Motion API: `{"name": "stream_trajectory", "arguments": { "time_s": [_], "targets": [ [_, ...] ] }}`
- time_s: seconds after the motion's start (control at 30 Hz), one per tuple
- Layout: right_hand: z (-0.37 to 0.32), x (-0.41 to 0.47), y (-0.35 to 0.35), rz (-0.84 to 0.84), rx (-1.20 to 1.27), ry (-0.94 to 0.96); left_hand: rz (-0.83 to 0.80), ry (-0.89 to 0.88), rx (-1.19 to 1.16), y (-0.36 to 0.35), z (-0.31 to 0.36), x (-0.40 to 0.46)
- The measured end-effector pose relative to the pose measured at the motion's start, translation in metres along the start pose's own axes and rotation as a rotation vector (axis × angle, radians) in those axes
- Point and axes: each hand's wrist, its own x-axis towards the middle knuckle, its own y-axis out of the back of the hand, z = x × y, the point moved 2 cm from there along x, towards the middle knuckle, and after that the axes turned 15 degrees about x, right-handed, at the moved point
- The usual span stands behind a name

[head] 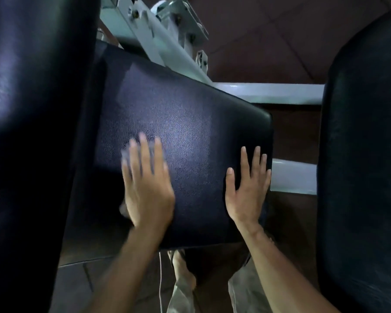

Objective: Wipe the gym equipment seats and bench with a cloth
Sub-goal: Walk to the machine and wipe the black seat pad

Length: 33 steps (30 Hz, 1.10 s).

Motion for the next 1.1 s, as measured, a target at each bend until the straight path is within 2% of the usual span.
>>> {"name": "stream_trajectory", "arguments": {
  "time_s": [0.1,0.17,0.23,0.3,0.4,0.47,0.57,0.63,0.73,0.93,1.03,1.1],
  "targets": [
    [0.000,0.000,0.000,0.013,0.000,0.004,-0.066,-0.227,-0.021,-0.006,0.028,-0.073],
    [0.001,0.001,-0.001,0.010,-0.001,0.001,-0.058,-0.374,0.006,-0.006,0.047,-0.057],
    [0.001,0.000,-0.001,0.005,0.006,0.005,-0.019,-0.457,0.031,-0.003,0.065,0.000],
    [0.001,0.001,-0.001,0.005,0.015,0.007,-0.016,-0.403,0.035,0.002,0.072,0.079],
    [0.001,0.002,-0.001,0.011,0.012,0.013,-0.033,-0.177,0.034,0.005,0.042,0.159],
    [0.002,0.002,-0.002,0.012,0.009,0.013,-0.025,-0.089,0.030,0.000,0.015,0.149],
    [0.001,0.001,-0.001,0.018,0.006,0.008,0.024,0.017,-0.028,-0.001,0.002,0.069],
    [0.001,0.001,-0.001,0.018,0.009,0.012,-0.003,0.002,-0.040,-0.006,0.013,-0.002],
    [0.002,0.001,-0.001,0.012,0.010,0.004,-0.095,-0.143,-0.055,-0.011,0.043,-0.075],
    [0.002,0.003,0.002,-0.032,0.067,-0.003,-0.083,-0.102,-0.233,-0.003,0.092,0.000],
    [0.006,-0.001,0.013,-0.037,0.267,-0.030,-0.117,-0.177,-0.398,0.006,0.079,0.004],
    [0.005,-0.010,0.020,0.007,0.359,-0.048,-0.075,-0.189,-0.366,0.006,0.050,-0.001]
  ]
}}
